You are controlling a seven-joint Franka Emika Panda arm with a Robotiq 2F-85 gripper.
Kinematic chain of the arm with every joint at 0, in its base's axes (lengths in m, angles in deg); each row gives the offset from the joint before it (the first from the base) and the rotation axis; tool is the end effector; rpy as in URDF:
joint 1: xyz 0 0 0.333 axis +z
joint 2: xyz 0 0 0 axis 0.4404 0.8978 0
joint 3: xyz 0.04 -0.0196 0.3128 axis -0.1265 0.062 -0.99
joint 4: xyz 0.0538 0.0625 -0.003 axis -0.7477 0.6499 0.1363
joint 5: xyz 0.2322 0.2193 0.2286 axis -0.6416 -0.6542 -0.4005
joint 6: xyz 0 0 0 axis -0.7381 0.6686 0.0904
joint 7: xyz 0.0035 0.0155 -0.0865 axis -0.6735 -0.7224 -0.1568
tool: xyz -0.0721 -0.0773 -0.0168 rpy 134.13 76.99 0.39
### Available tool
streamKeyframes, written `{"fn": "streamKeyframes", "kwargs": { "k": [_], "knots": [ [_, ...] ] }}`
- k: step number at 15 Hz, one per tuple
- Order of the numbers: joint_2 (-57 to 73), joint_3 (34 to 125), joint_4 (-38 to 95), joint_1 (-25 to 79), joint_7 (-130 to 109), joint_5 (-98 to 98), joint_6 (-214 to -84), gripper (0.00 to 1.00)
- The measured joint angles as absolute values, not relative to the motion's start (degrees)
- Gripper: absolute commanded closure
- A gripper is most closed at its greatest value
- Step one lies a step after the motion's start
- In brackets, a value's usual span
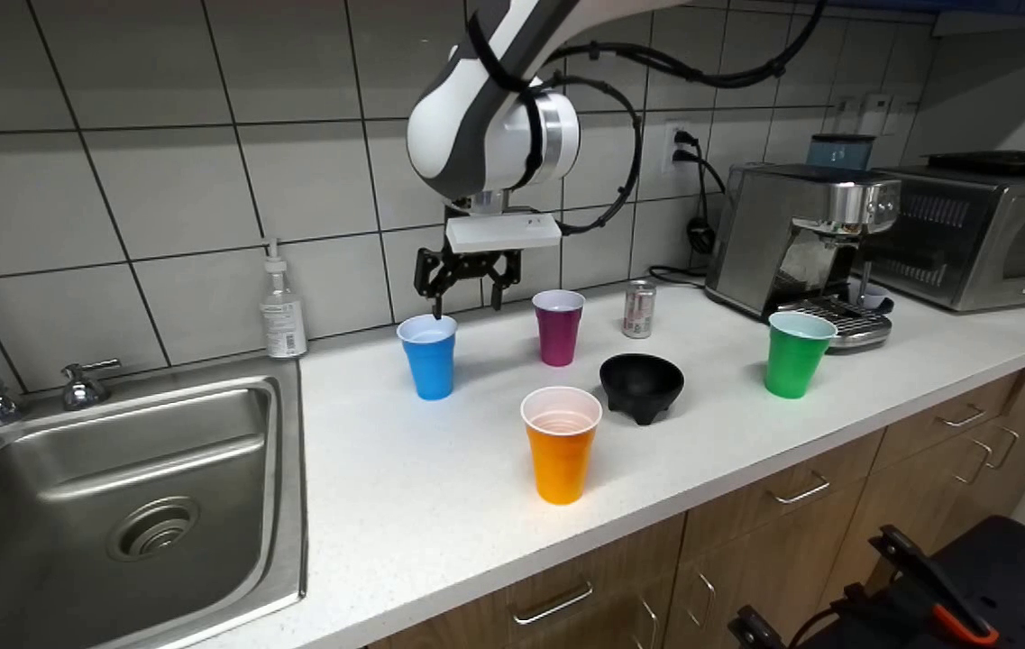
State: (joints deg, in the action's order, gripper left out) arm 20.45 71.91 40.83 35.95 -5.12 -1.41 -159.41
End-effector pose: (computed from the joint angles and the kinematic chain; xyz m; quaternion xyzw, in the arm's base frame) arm 0.6494 0.1491 0.2796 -0.9944 -0.0364 -0.0959 0.0245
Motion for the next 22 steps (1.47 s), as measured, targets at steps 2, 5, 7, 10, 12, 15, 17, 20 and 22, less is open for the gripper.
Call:
{"fn": "streamKeyframes", "kwargs": {
  "k": [2, 5, 7, 10, 12, 15, 17, 20, 22],
  "knots": [
    [22.19, 72.33, 38.83, 36.54, -4.69, -1.41, -159.41, 0.0],
    [24.38, 73.22, 36.33, 37.35, -3.78, -1.28, -159.4, 0.0],
    [25.73, 73.82, 34.92, 37.77, -3.35, -1.24, -159.32, 0.0],
    [27.57, 74.56, 33.08, 38.26, -2.85, -1.19, -159.27, 0.0],
    [28.62, 74.91, 32.09, 38.53, -2.39, -1.02, -159.23, 0.0],
    [30.02, 75.55, 30.79, 39.01, -1.58, -0.76, -159.18, 0.0],
    [30.88, 76.01, 29.95, 39.38, -1.14, -0.6, -159.13, 0.0],
    [31.98, 76.32, 28.79, 39.69, -1.06, -0.58, -158.9, 0.26],
    [32.55, 76.45, 28.05, 39.84, -1.06, -0.58, -158.79, 0.42]
  ]
}}
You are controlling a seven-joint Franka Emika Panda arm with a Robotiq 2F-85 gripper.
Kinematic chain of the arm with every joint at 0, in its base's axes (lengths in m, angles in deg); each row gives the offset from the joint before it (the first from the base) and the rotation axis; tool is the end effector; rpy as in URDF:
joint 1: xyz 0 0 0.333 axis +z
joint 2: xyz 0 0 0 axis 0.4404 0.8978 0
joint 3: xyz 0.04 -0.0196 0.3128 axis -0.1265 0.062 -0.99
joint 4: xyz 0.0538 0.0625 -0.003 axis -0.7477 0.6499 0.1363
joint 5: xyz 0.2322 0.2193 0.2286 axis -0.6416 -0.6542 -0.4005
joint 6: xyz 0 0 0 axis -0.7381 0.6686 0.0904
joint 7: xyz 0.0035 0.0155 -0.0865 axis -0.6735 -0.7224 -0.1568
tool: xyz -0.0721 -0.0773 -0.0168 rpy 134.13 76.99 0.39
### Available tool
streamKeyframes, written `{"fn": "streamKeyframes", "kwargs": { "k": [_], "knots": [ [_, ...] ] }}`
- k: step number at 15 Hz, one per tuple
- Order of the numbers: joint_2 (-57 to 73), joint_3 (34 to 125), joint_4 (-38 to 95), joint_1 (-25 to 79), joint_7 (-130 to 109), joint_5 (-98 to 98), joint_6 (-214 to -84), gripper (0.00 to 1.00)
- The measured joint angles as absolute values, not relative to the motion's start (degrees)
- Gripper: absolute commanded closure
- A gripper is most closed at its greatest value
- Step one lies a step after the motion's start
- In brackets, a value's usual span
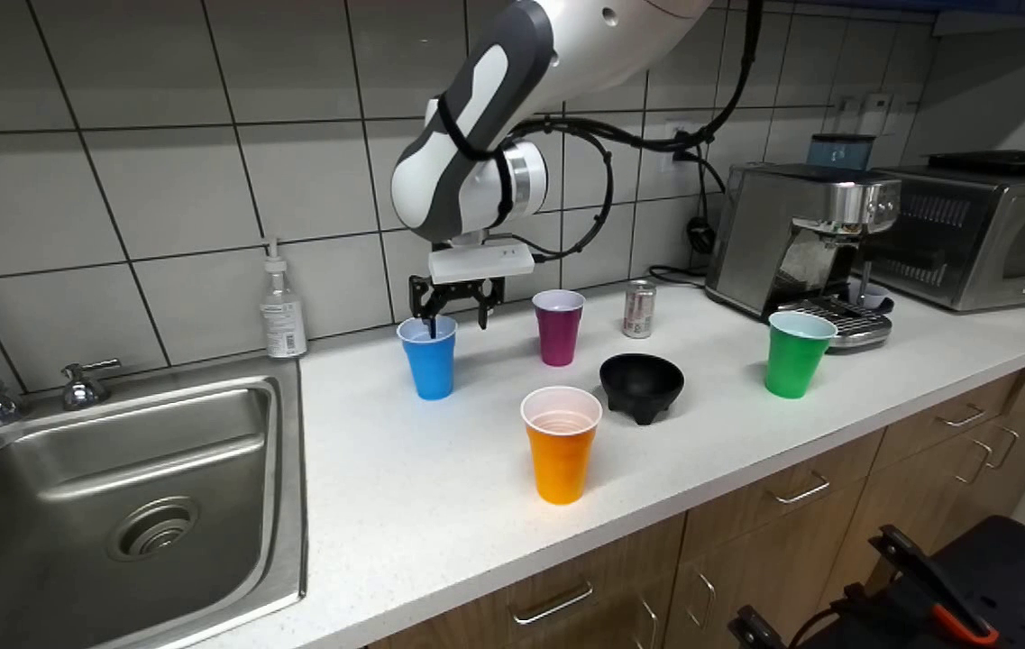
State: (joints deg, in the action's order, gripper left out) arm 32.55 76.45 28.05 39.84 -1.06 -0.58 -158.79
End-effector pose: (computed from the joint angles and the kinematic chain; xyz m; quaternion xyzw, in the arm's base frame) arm 0.6961 0.1574 0.2312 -0.9949 -0.0089 -0.1008 0.0031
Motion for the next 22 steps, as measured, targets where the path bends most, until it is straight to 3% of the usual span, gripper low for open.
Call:
{"fn": "streamKeyframes", "kwargs": {
  "k": [7, 22],
  "knots": [
    [33.4, 76.5, 26.68, 39.94, -1.06, -0.57, -158.28, 0.97],
    [33.33, 76.51, 26.0, 40.31, -1.07, -0.52, -158.3, 0.99]
  ]
}}
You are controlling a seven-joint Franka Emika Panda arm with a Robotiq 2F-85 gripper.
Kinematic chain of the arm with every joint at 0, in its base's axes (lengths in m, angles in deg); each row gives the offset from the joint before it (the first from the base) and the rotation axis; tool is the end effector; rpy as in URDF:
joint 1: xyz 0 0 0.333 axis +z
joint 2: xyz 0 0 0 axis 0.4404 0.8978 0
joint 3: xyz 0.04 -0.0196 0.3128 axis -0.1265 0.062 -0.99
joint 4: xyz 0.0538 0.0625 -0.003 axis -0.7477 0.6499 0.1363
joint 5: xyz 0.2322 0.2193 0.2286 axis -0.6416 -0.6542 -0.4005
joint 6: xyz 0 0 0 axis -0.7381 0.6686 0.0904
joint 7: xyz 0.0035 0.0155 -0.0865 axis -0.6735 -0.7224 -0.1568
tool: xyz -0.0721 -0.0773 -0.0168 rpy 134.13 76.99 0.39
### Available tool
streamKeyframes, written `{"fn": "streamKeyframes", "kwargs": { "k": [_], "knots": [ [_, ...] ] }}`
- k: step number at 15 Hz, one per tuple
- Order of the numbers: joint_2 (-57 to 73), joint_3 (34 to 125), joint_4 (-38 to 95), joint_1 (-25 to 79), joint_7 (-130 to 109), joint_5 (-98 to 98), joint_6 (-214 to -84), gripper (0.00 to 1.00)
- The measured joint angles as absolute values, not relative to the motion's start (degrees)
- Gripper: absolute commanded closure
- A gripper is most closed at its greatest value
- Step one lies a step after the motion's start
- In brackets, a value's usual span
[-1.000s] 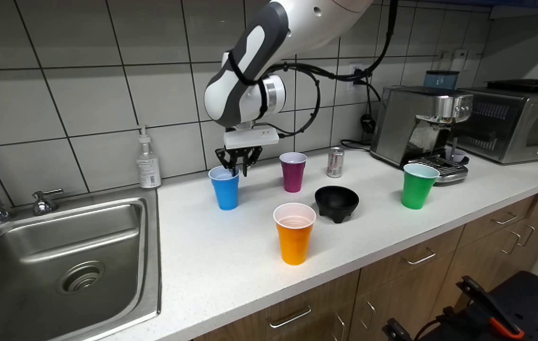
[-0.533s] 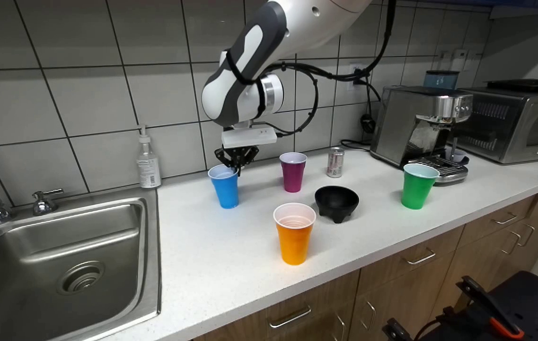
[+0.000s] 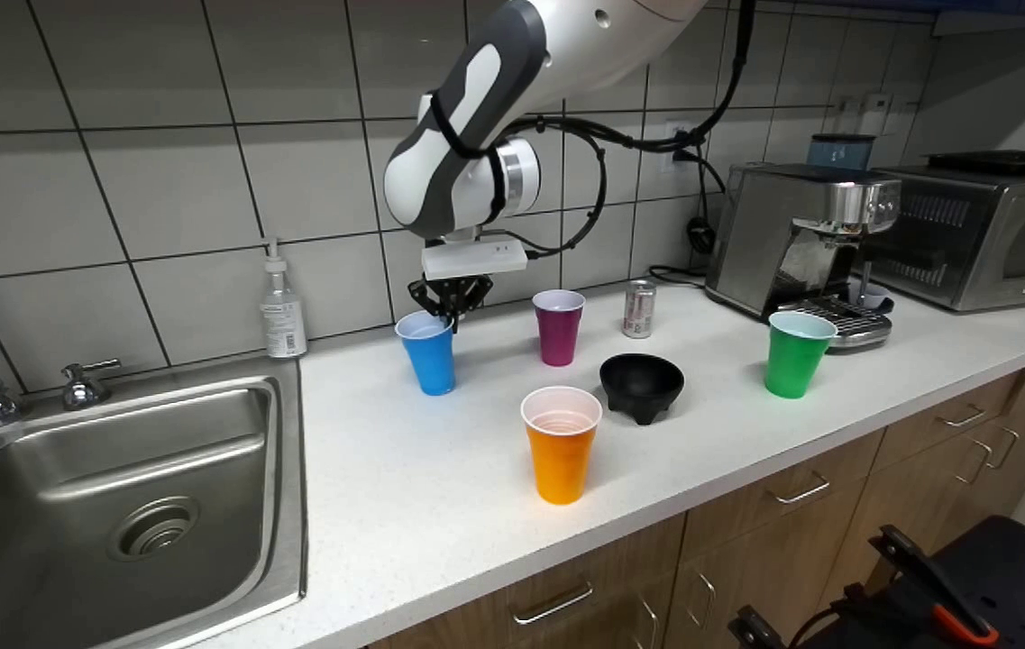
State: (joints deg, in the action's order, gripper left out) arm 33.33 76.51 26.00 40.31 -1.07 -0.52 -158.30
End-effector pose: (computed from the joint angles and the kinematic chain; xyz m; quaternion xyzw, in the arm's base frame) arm 0.7027 0.1645 0.2365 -0.9941 -0.0130 -0.1076 0.0040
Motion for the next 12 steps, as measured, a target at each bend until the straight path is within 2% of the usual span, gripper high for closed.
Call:
{"fn": "streamKeyframes", "kwargs": {
  "k": [12],
  "knots": [
    [25.52, 76.75, 35.55, 39.55, -1.62, 0.17, -160.26, 0.99]
  ]
}}
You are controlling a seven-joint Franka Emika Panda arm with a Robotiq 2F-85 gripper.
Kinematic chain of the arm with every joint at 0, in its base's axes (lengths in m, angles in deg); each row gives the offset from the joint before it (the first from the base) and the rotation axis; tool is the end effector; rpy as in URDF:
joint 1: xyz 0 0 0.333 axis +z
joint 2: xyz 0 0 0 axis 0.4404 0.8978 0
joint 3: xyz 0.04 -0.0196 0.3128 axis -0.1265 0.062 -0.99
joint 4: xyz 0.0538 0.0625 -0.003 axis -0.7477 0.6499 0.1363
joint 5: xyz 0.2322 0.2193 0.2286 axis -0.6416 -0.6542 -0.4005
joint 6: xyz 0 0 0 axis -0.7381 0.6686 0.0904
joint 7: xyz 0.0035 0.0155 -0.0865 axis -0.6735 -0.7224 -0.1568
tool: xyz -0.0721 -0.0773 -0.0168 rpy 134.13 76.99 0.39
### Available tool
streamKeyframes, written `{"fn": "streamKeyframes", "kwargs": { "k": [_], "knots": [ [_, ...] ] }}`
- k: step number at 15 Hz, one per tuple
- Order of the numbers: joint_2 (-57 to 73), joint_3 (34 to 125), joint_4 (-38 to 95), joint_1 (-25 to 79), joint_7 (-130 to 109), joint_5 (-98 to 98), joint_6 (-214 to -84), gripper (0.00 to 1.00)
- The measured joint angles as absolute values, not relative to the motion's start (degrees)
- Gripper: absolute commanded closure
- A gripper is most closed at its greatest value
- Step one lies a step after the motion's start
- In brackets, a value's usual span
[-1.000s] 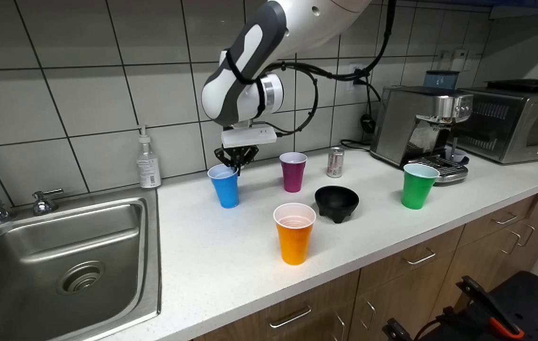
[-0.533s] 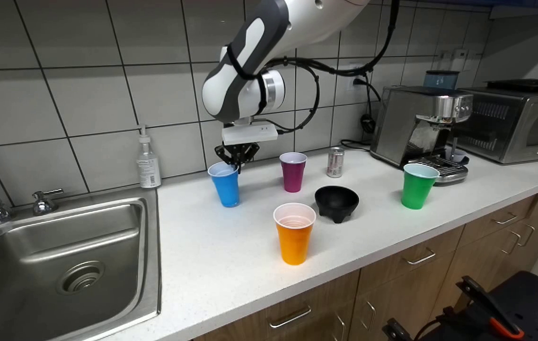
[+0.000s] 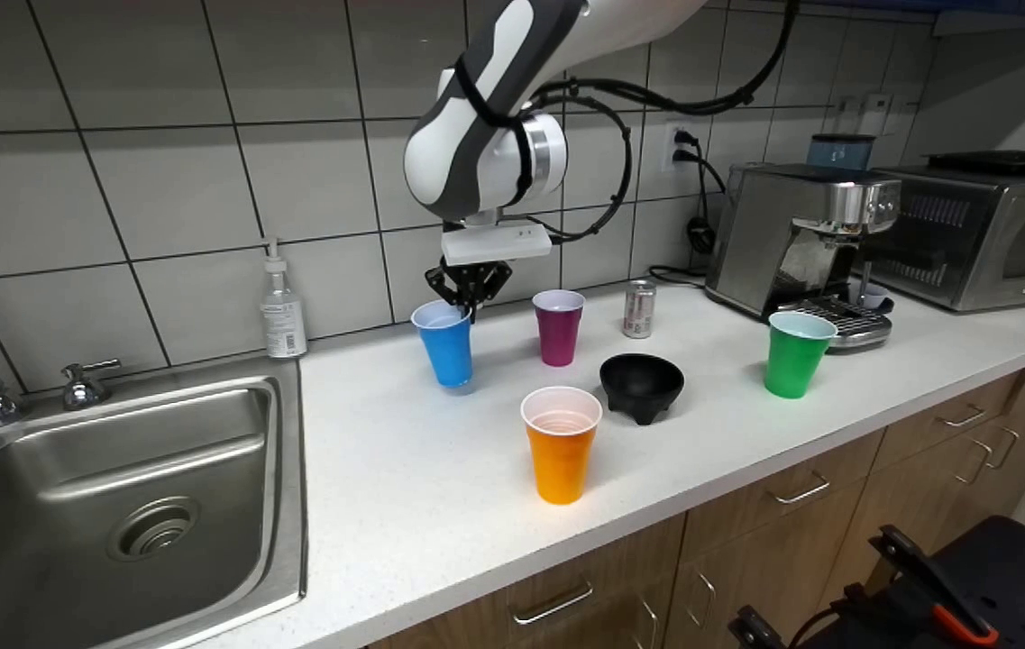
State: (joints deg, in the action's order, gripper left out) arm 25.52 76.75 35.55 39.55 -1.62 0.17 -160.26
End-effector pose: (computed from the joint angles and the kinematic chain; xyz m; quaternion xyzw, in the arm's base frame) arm 0.6733 0.1451 0.2618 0.9938 0.0136 0.1102 0.0004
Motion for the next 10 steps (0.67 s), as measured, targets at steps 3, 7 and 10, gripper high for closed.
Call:
{"fn": "streamKeyframes", "kwargs": {
  "k": [3, 7, 10],
  "knots": [
    [22.96, 76.78, 39.05, 38.8, -2.39, 0.72, -161.52, 0.99],
    [19.94, 76.78, 43.29, 37.99, -3.61, 1.36, -163.19, 0.99],
    [17.66, 76.77, 46.39, 37.58, -4.9, 1.42, -164.06, 0.99]
  ]
}}
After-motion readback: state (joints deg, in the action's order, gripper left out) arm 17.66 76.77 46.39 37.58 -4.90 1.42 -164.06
